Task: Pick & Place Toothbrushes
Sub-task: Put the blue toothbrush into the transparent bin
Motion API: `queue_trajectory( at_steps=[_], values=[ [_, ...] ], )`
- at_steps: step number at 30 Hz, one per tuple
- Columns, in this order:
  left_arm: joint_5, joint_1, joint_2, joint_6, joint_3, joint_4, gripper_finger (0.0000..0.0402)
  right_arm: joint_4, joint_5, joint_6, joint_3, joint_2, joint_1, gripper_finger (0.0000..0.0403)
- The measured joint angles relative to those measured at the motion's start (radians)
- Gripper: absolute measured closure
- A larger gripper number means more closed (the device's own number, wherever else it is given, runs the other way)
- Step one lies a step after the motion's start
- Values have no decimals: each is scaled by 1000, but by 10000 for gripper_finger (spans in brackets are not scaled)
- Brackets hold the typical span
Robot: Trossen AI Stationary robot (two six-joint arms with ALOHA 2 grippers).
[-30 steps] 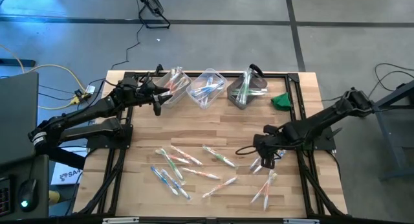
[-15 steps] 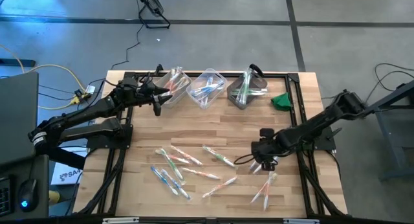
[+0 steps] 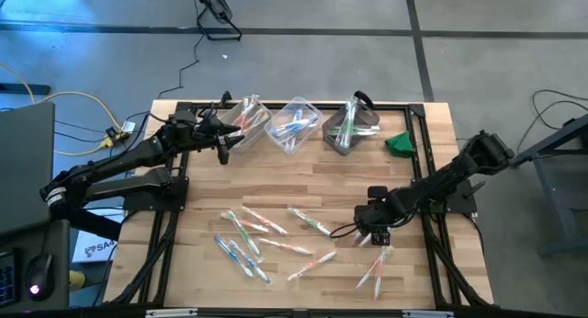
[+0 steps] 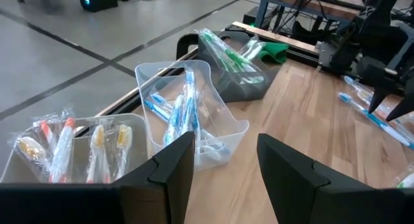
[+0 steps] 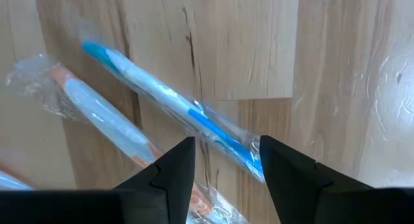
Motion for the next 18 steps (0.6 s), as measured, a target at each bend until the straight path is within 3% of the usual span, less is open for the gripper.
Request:
queue_trajectory(
  at_steps=[12, 18],
  values=[
    [1, 0, 0, -4, 0, -34, 238, 12, 0, 1, 0, 0, 0, 238],
    [1, 0, 0, -4, 0, -34, 238, 48, 17, -17, 1, 62, 0, 238]
  ],
)
